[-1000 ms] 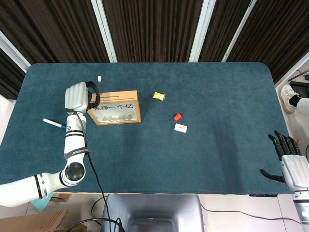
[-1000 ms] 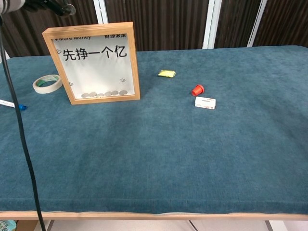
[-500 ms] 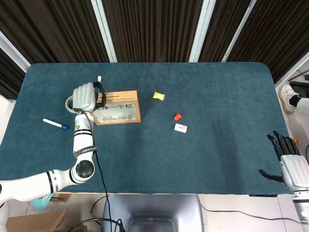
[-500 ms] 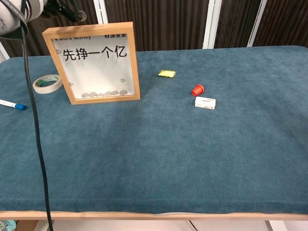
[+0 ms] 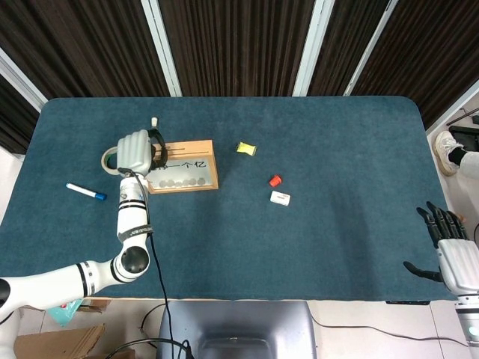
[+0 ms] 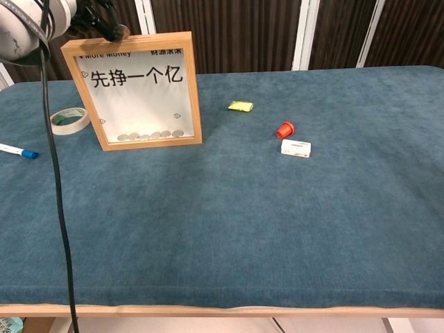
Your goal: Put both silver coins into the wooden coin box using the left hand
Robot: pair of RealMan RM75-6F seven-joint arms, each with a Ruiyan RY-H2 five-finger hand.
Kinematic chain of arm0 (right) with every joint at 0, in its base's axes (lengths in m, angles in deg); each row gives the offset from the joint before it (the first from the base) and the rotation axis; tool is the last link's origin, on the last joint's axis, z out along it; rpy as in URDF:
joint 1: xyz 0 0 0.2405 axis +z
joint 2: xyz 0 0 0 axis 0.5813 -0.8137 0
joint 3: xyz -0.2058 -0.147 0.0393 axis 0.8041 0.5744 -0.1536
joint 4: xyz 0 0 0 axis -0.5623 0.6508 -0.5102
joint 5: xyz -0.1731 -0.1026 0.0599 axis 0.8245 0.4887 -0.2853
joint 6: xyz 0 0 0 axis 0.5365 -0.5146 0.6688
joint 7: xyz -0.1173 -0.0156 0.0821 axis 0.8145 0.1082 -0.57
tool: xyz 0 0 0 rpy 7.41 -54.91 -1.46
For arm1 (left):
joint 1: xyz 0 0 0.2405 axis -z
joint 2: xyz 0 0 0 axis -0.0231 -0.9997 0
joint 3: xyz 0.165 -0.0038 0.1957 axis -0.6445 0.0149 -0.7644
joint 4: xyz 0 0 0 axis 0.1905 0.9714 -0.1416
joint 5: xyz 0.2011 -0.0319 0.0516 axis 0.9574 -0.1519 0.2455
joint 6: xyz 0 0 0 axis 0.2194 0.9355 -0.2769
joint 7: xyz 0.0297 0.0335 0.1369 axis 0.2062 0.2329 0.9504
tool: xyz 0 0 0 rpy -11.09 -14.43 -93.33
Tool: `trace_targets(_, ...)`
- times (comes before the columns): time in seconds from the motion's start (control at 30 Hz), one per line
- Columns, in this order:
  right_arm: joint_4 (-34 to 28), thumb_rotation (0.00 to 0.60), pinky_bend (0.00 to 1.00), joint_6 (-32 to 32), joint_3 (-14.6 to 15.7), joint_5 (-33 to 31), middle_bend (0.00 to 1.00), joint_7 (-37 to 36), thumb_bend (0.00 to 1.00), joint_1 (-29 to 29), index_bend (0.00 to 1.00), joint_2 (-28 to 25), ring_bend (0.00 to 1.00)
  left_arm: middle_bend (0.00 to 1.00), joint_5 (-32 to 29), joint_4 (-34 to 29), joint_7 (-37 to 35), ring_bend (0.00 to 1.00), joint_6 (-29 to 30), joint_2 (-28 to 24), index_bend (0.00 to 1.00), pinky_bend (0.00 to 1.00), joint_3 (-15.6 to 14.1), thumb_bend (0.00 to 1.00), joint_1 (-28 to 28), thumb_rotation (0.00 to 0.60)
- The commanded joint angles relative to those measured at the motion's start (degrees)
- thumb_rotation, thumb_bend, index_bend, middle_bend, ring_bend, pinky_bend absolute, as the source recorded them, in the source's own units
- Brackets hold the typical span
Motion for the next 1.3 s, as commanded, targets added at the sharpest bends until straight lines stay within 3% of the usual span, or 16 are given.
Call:
trace_targets(0.03, 0.06, 0.600, 0.00, 0.01, -0.07, -0.15, 0.00, -0.13, 0.17, -0.02, 0.00, -0.02, 0.00, 1.00, -0.01, -0.11, 0.02, 1.00, 0.00, -0.09, 0.62, 1.00, -0.21, 0.52, 0.10, 0.600)
trace_targets(0.13, 0.05, 0.600, 0.00, 0.02, -0.07, -0.14, 0.00, -0.15, 0.17, -0.01, 0.00, -0.03, 0.00, 1.00, -0.13, -0.14, 0.03, 1.00, -0.07, -0.10, 0.60, 1.00, -0.28, 0.52, 0.15, 0.600)
trace_targets(0.3, 0.05, 0.600, 0.00, -0.15, -0.05, -0.02, 0.00, -0.29, 0.17, -0.09, 0.00, -0.07, 0.00, 1.00, -0.62, -0.03, -0.10, 1.00, -0.69, -0.13, 0.47, 1.00, -0.65, 0.47, 0.18, 0.600)
trace_targets(0.53, 0.08, 0.600, 0.00, -0.12, -0.05, -0.03, 0.00, -0.37, 0.17, -0.10, 0.00, -0.13, 0.00, 1.00, 0.10, -0.30, -1.26, 1.00, -0.81, -0.53, 0.41, 1.00, -0.96, 0.44, -0.04, 0.600)
trace_targets(0.7, 0.16, 0.600, 0.00, -0.18, -0.02, 0.10, 0.00, -0.09, 0.17, -0.08, 0.00, 0.01, 0.00, 1.00, 6.70, -5.37, -4.47, 1.00, 1.85, -2.45, 0.38, 1.00, -2.17, 0.43, -1.98, 0.600)
trace_targets(0.77, 0.19, 0.600, 0.00, 0.12, 0.01, 0.04, 0.00, 0.23, 0.17, 0.06, 0.00, 0.13, 0.00, 0.99, 14.04, -11.31, -7.04, 1.00, 4.49, -5.22, 0.35, 1.00, -4.72, 0.43, -5.07, 0.600)
trace_targets(0.8, 0.16, 0.600, 0.00, 0.23, 0.05, 0.07, 0.00, 0.35, 0.17, 0.11, 0.00, 0.17, 0.00, 0.93, 17.18, -14.68, -7.86, 0.96, 5.43, -7.11, 0.31, 1.00, -6.50, 0.42, -7.03, 0.600)
trace_targets(0.83, 0.13, 0.600, 0.00, 0.30, 0.10, 0.13, 0.00, 0.51, 0.17, 0.13, 0.00, 0.20, 0.00, 0.81, 20.11, -18.41, -8.68, 0.85, 6.17, -9.32, 0.27, 0.98, -8.47, 0.42, -9.22, 0.600)
trace_targets(0.87, 0.08, 0.600, 0.00, 0.35, 0.17, 0.18, 0.00, 0.83, 0.17, 0.15, 0.00, 0.29, 0.00, 0.67, 24.12, -23.28, -10.18, 0.70, 6.79, -12.60, 0.24, 0.91, -11.40, 0.42, -12.43, 0.600)
trace_targets(0.9, 0.03, 0.600, 0.00, 0.41, 0.24, 0.26, 0.00, 1.13, 0.17, 0.18, 0.00, 0.37, 0.00, 0.52, 27.20, -26.39, -11.30, 0.53, 7.52, -15.07, 0.20, 0.77, -13.80, 0.42, -14.99, 0.600)
trace_targets(0.93, -0.05, 0.600, 0.00, 0.47, 0.33, 0.35, 0.00, 1.50, 0.17, 0.20, 0.00, 0.49, 0.00, 0.36, 30.72, -28.83, -12.51, 0.32, 8.57, -17.26, 0.17, 0.54, -16.40, 0.42, -17.60, 0.600)
trace_targets(0.97, -0.21, 0.600, 0.00, 0.56, 0.51, 0.56, 0.00, 2.18, 0.17, 0.24, 0.00, 0.66, 0.00, 0.31, 35.91, -30.89, -14.45, 0.25, 9.93, -19.85, 0.16, 0.43, -20.28, 0.42, -21.13, 0.600)
trace_targets(1.0, -0.35, 0.600, 0.00, 0.66, 0.69, 0.79, 0.00, 2.76, 0.17, 0.28, 0.00, 0.78, 0.00, 0.21, 39.74, -31.59, -15.80, 0.13, 11.31, -21.49, 0.14, 0.26, -23.30, 0.41, -23.85, 0.600)
trace_targets(1.03, -0.55, 0.600, 0.00, 0.77, 0.94, 1.11, 0.00, 3.56, 0.17, 0.33, 0.00, 1.00, 0.00, 0.17, 44.84, -31.47, -17.46, 0.06, 13.51, -23.14, 0.12, 0.17, -27.32, 0.41, -27.41, 0.600)
trace_targets(1.17, -1.00, 0.600, 0.00, 1.26, 1.61, 1.96, 0.00, 6.61, 0.17, 0.59, 0.00, 2.02, 0.00, 0.08, 57.56, -24.53, -21.98, 0.00, 22.21, -24.34, 0.09, 0.04, -38.10, 0.42, -38.55, 0.600)
trace_targets(1.3, -1.39, 0.600, 0.00, 1.34, 1.98, 2.43, 0.00, 9.55, 0.17, 0.69, 0.00, 3.20, 0.00, 0.04, 61.47, -13.84, -28.34, 0.00, 30.54, -19.45, 0.06, 0.00, -41.13, 0.42, -47.31, 0.600)
